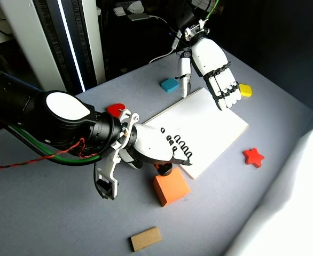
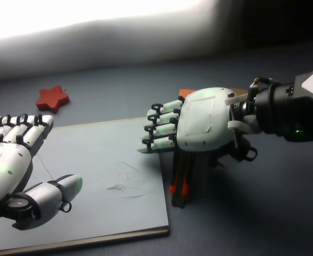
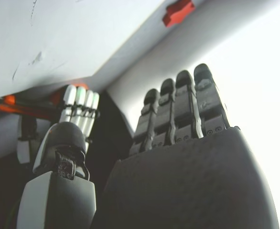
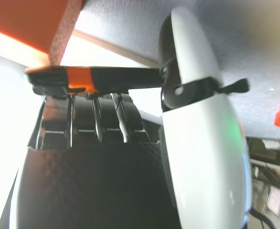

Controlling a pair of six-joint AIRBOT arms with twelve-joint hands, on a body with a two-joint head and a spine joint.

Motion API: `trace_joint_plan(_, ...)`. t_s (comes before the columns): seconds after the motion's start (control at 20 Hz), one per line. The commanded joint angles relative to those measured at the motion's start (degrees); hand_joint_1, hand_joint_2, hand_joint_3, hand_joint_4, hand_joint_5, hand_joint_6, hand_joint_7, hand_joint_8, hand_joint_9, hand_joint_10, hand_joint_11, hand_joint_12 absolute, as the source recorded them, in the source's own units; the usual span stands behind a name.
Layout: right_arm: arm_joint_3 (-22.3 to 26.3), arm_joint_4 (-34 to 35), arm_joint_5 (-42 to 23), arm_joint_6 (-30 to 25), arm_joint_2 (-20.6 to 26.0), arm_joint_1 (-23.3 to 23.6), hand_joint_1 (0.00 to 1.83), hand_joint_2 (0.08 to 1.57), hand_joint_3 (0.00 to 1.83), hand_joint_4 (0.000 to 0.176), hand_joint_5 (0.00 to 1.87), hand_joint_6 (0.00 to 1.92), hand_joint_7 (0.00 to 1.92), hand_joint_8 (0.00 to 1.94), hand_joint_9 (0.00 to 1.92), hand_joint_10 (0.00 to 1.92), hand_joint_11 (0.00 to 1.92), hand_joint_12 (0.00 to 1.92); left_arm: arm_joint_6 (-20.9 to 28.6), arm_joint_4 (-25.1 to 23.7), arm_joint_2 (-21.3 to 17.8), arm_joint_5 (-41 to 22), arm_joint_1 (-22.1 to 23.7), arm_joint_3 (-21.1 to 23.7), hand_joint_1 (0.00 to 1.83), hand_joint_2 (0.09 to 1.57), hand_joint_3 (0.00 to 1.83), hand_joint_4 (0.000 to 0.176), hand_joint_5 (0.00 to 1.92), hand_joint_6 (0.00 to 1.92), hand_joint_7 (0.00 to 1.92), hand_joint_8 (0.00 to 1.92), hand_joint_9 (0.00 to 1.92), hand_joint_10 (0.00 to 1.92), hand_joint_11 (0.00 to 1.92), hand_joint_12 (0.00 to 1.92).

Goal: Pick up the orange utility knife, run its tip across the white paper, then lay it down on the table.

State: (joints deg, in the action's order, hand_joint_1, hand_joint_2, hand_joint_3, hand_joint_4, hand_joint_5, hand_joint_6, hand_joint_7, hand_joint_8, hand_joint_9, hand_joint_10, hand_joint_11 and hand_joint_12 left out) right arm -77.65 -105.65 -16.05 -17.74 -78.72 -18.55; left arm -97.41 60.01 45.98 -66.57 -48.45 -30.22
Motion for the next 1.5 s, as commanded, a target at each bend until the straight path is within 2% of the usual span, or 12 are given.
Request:
trace_joint_plan(0.0,-0.1,1.5,0.8,0.5,0.0,0.0,1.21,1.05,0.01,0.000,0.00,0.00,0.00,0.00,0.00,0.00,0.00,0.00,0.4,-3.2,0.0,-5.6,0.2,-0.3,0.13,1.28,0.00,0.000,0.00,0.00,0.03,0.00,0.02,0.00,0.00,0.07)
trace_joint_plan(0.45,-0.2,1.9,1.6,2.7,-0.3,-1.0,1.17,1.08,0.02,0.000,0.00,0.00,0.00,0.00,0.00,0.00,0.00,0.00,0.6,-3.2,0.2,-5.6,-0.2,0.0,0.17,1.29,0.00,0.000,0.00,0.00,0.01,0.00,0.00,0.00,0.00,0.03)
trace_joint_plan(0.55,-0.2,1.9,1.7,3.8,-0.4,-1.2,1.17,1.11,0.02,0.000,0.21,0.07,0.26,0.04,0.24,0.10,0.00,0.85,0.6,-3.2,0.2,-5.6,-0.2,0.0,0.21,1.28,0.00,0.000,0.00,0.00,0.01,0.00,0.01,0.00,0.00,0.08)
trace_joint_plan(0.65,-0.2,2.5,1.9,3.9,-0.4,-1.3,1.18,1.12,0.01,0.000,0.31,0.27,0.44,0.06,0.30,0.44,0.00,1.23,0.6,-3.2,0.2,-6.0,-0.2,-0.1,0.25,1.27,0.00,0.000,0.01,0.00,0.02,0.00,0.02,0.00,0.00,0.13)
trace_joint_plan(0.7,-0.2,2.7,2.2,3.9,-0.4,-1.3,1.23,1.10,0.00,0.000,0.30,0.90,0.40,0.86,0.31,1.12,0.00,1.64,0.6,-3.2,0.2,-6.0,-0.3,-0.1,0.24,1.27,0.00,0.000,0.03,0.01,0.03,0.00,0.02,0.00,0.00,0.16)
trace_joint_plan(0.75,-0.2,2.8,2.6,3.9,-0.4,-1.3,1.09,1.24,0.04,0.000,0.56,1.40,0.37,1.42,0.31,1.57,0.11,1.86,0.6,-3.2,0.2,-6.0,-0.3,-0.1,0.28,1.26,0.00,0.000,0.05,0.01,0.04,0.00,0.04,0.01,0.00,0.21)
trace_joint_plan(0.85,-0.2,2.8,2.7,4.0,-0.4,-1.3,1.10,1.28,0.07,0.000,0.61,1.47,0.57,1.67,0.39,1.83,0.29,1.91,0.6,-3.2,0.2,-6.0,-0.3,-0.2,0.26,1.26,0.00,0.000,0.07,0.01,0.06,0.01,0.05,0.01,0.00,0.22)
trace_joint_plan(0.9,-0.2,2.8,2.7,4.1,-0.4,-1.3,1.17,0.84,1.00,0.000,0.70,1.64,0.81,1.90,0.89,1.92,0.82,1.92,0.6,-3.2,0.2,-6.0,-0.3,-0.2,0.25,1.26,0.00,0.000,0.10,0.01,0.09,0.01,0.08,0.01,0.00,0.29)
trace_joint_plan(1.0,-0.1,2.8,2.7,4.1,-0.4,-1.0,1.41,0.88,0.76,0.000,1.18,1.91,1.44,1.94,1.49,1.92,1.44,1.92,0.6,-3.2,0.2,-6.0,-0.3,-0.3,0.22,1.26,0.00,0.000,0.11,0.01,0.12,0.01,0.09,0.01,0.00,0.31)
trace_joint_plan(1.05,0.1,2.8,2.7,4.1,-0.2,-0.7,1.41,0.88,0.76,0.000,1.18,1.91,1.44,1.94,1.49,1.92,1.44,1.92,0.6,-3.2,0.2,-6.0,-0.3,-0.3,0.22,1.26,0.00,0.000,0.11,0.01,0.12,0.01,0.09,0.01,0.00,0.31)
trace_joint_plan(1.1,0.4,2.8,2.7,4.1,-0.1,-0.4,1.45,1.00,0.62,0.164,1.42,1.92,1.74,1.94,1.85,1.92,1.88,1.92,0.6,-3.2,0.2,-6.0,-0.3,-0.3,0.21,1.26,0.00,0.000,0.11,0.01,0.13,0.01,0.10,0.01,0.00,0.34)
trace_joint_plan(1.45,4.1,3.2,2.6,4.1,2.4,2.1,1.56,1.07,0.51,0.176,1.54,1.92,1.75,1.94,1.85,1.92,1.89,1.92,0.6,-3.2,0.3,-6.0,-0.3,-0.4,0.21,1.26,0.00,0.000,0.13,0.00,0.15,0.00,0.12,0.00,0.00,0.41)
